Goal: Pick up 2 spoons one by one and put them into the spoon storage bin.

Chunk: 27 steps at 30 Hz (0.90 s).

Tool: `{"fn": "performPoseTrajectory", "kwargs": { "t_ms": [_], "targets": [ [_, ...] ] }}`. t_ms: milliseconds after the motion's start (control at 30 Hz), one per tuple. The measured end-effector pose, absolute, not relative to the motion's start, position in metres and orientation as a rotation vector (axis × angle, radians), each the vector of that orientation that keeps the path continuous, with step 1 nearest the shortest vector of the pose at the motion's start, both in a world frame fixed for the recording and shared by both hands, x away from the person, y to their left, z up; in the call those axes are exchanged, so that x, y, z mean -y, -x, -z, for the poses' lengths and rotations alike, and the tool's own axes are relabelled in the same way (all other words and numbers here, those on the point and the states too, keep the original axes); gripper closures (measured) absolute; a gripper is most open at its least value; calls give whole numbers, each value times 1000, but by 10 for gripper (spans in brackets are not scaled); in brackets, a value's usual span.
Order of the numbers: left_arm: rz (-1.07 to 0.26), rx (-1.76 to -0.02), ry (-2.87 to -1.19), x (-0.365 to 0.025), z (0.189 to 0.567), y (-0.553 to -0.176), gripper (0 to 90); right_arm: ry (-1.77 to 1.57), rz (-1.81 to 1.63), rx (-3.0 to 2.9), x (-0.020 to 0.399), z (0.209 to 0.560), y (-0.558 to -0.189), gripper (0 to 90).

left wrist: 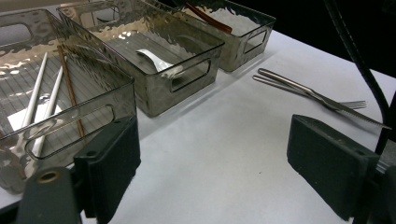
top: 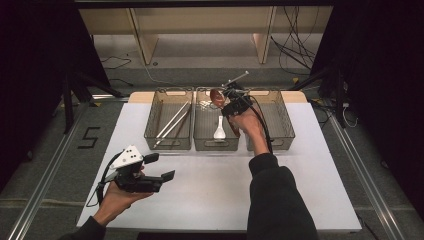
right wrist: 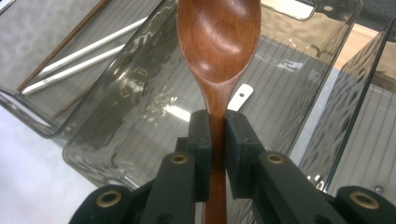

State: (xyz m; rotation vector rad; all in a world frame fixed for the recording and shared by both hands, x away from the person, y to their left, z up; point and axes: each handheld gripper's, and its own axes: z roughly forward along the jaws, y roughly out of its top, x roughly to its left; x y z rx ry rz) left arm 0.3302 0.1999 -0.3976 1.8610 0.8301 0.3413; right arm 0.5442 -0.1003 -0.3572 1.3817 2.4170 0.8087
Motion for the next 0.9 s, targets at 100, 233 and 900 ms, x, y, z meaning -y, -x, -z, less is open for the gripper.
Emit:
{"fn": "performPoseTrajectory", "kwargs": {
  "t_ms": [100,233,900],
  "targets": [
    [-337,-833,-1859,-200,398,-330,165,-1382,-799,-2419,98,359,-547,822],
    [-337,-832,-1861,-199,398,-330,165,-1383,-799,-2417,96,360,-549,822],
    [-338,-827,-1861,-200,397,-330,165,-1425,-807,-2398,89,371,-559,691]
  ]
}}
